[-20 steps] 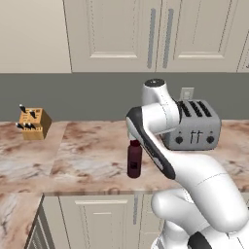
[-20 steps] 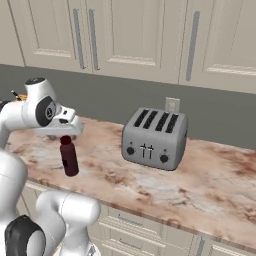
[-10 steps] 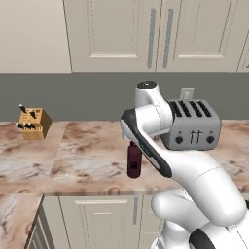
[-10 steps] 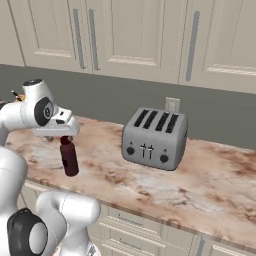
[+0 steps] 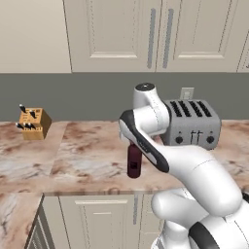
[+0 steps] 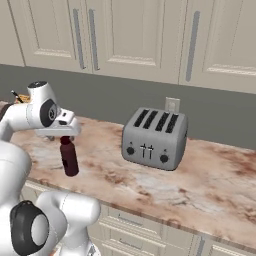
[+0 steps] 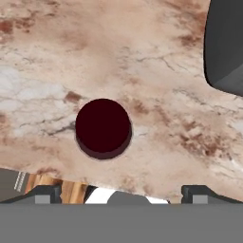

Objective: Place the drinks on the dining counter in a tight cluster.

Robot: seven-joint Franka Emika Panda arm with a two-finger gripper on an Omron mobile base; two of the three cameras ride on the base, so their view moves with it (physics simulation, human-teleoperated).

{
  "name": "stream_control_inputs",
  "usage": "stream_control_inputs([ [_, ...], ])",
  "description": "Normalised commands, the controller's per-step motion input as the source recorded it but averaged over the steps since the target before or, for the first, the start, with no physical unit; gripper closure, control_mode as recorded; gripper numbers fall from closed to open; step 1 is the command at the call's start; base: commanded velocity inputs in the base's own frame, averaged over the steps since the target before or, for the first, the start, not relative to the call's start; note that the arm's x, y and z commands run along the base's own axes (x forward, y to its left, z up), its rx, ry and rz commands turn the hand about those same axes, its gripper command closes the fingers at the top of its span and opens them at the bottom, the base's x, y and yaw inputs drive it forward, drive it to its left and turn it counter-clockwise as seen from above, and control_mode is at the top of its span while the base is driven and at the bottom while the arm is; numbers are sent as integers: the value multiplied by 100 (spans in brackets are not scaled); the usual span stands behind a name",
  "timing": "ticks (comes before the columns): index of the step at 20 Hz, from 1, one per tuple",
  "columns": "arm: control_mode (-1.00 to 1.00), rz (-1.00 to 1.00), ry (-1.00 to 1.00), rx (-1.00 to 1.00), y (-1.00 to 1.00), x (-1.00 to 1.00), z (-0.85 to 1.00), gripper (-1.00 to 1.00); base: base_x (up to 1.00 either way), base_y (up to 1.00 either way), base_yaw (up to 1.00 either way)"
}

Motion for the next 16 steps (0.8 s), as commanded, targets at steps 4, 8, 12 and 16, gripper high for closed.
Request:
stream_control_inputs([
  [4, -100, 0, 0, 4, 3, 26, -15, -100, 0, 0, 0],
  [8, -100, 0, 0, 0, 5, 23, -22, -100, 0, 0, 0],
  [12, -100, 0, 0, 1, 9, 12, -17, -100, 0, 0, 0],
  [16, -100, 0, 0, 4, 7, 8, -14, -100, 0, 0, 0],
])
